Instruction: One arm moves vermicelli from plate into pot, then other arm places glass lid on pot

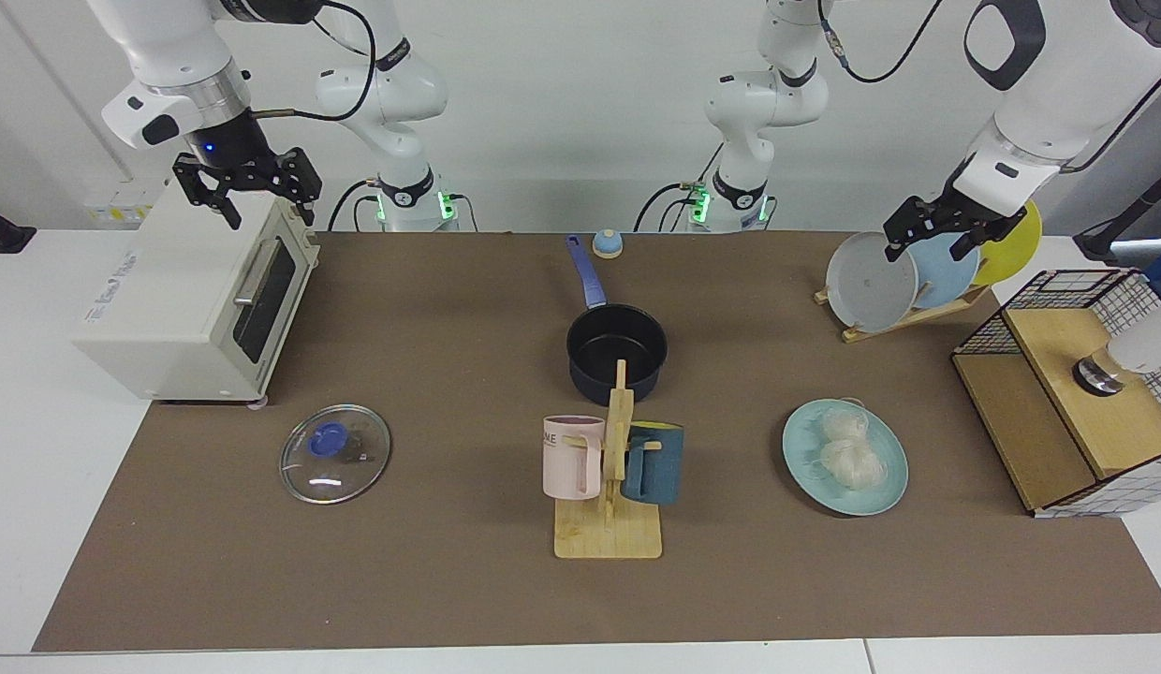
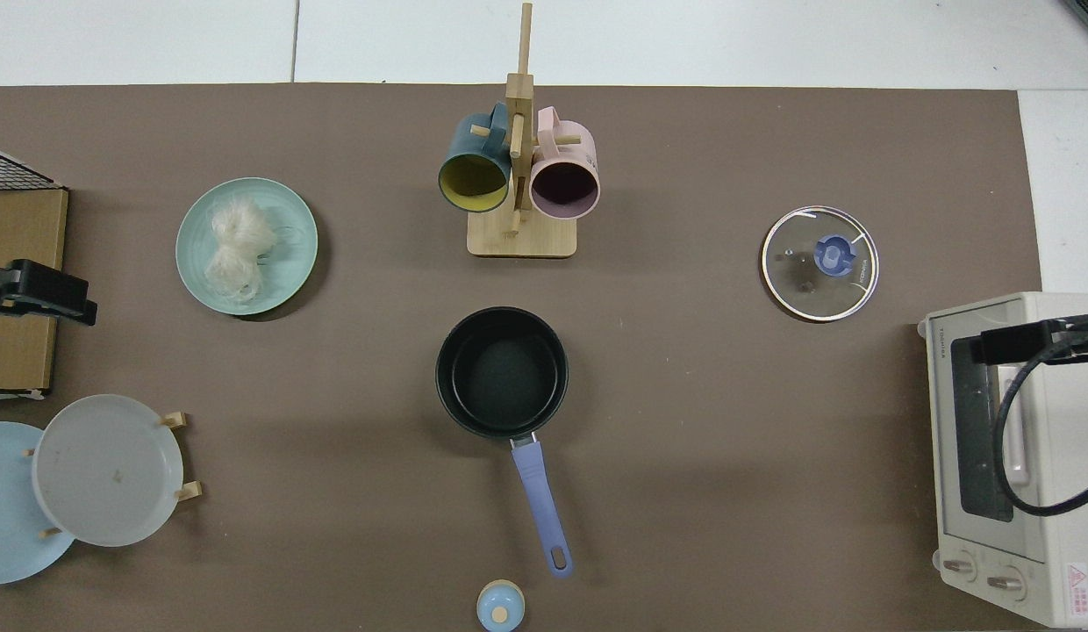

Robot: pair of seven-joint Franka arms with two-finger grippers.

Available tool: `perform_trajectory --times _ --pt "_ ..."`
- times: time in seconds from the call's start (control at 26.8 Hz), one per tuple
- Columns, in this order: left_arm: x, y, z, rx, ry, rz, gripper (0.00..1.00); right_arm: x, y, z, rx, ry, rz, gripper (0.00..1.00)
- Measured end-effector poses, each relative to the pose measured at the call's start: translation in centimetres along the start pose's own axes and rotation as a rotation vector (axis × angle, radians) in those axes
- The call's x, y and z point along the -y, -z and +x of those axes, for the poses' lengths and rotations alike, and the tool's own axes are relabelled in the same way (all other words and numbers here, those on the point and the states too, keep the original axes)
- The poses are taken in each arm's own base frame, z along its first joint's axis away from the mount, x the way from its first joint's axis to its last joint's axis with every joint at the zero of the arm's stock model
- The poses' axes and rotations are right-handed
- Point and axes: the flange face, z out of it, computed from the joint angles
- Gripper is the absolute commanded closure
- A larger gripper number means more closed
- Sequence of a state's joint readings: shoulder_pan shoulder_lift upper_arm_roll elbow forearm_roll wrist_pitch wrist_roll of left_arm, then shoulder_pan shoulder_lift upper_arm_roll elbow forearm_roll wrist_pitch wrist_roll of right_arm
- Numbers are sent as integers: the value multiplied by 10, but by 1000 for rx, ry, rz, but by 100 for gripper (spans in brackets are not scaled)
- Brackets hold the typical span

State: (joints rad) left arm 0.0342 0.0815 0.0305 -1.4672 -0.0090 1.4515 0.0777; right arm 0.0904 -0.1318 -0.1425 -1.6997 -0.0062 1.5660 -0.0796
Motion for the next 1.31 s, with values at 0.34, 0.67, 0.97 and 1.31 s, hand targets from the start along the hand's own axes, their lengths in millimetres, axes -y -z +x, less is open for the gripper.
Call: perform_trajectory --times 0.34,0.67,0.97,1.31 --pt "10 7 -5 -13 18 -1 0 -4 -2 -3 26 -13 2 0" --pt "8 10 -7 -18 39 0 0 -2 -15 3 38 -24 0 0" --pt "0 15 -9 -31 30 1 1 -2 -48 23 32 -26 -5 0" --pt "2 -63 60 -33 25 3 0 -2 -86 53 55 -38 9 0"
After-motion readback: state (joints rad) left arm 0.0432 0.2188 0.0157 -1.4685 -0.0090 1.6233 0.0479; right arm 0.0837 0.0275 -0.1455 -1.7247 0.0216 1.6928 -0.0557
